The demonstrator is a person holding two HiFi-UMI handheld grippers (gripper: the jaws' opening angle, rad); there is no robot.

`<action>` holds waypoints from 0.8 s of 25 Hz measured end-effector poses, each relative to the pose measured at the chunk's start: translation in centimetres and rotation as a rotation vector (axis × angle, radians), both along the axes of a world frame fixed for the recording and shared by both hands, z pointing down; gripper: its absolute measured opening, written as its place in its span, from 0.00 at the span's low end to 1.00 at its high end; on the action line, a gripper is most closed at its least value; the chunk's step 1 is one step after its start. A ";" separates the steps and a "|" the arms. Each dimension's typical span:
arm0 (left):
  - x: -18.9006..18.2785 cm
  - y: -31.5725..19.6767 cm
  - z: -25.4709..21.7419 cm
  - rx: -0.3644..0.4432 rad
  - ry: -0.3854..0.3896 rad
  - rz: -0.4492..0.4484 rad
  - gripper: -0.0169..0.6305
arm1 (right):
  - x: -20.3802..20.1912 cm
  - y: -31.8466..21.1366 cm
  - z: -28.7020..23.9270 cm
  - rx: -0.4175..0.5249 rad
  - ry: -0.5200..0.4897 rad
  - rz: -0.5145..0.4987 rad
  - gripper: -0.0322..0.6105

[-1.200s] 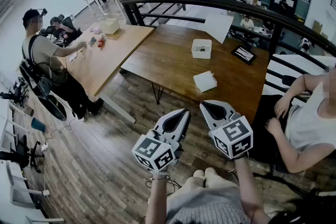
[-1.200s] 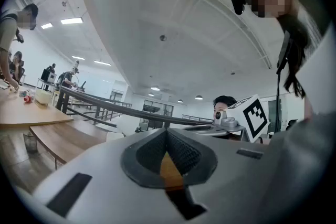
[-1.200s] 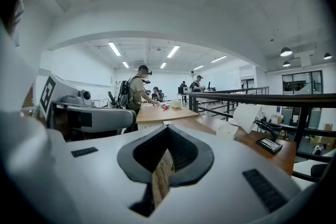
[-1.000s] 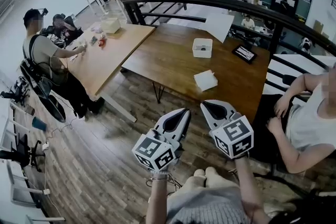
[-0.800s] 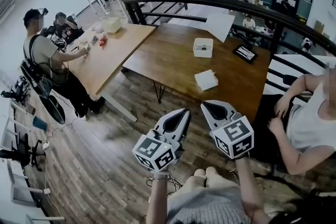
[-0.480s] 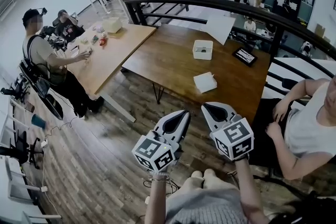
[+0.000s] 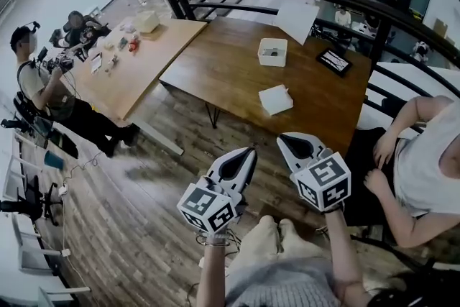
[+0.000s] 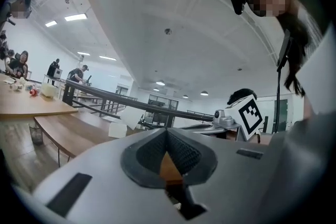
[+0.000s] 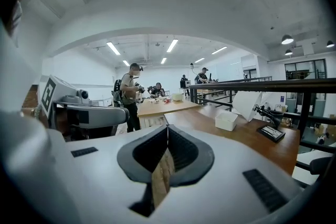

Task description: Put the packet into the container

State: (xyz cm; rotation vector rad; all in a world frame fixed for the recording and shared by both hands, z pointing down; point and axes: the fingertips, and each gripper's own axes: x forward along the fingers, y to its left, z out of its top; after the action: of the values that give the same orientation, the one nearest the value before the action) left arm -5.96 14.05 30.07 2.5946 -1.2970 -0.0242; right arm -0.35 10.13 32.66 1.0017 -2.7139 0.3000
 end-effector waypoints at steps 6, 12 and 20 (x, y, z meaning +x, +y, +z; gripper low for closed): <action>-1.2 -2.2 1.5 -0.045 0.003 0.005 0.03 | -0.5 -2.3 1.5 -0.046 0.010 0.016 0.07; -2.7 -6.3 1.7 -0.044 0.012 0.051 0.03 | -1.4 -5.9 2.0 -0.054 0.027 0.069 0.07; -4.3 -11.7 1.4 -0.029 0.011 0.137 0.03 | -2.4 -9.8 2.9 -0.086 0.031 0.122 0.07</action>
State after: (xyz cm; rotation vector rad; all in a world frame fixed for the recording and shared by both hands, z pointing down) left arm -10.29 2.33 31.44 2.6483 -1.1043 0.0043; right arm -2.79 0.32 35.53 1.1397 -2.5933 0.4164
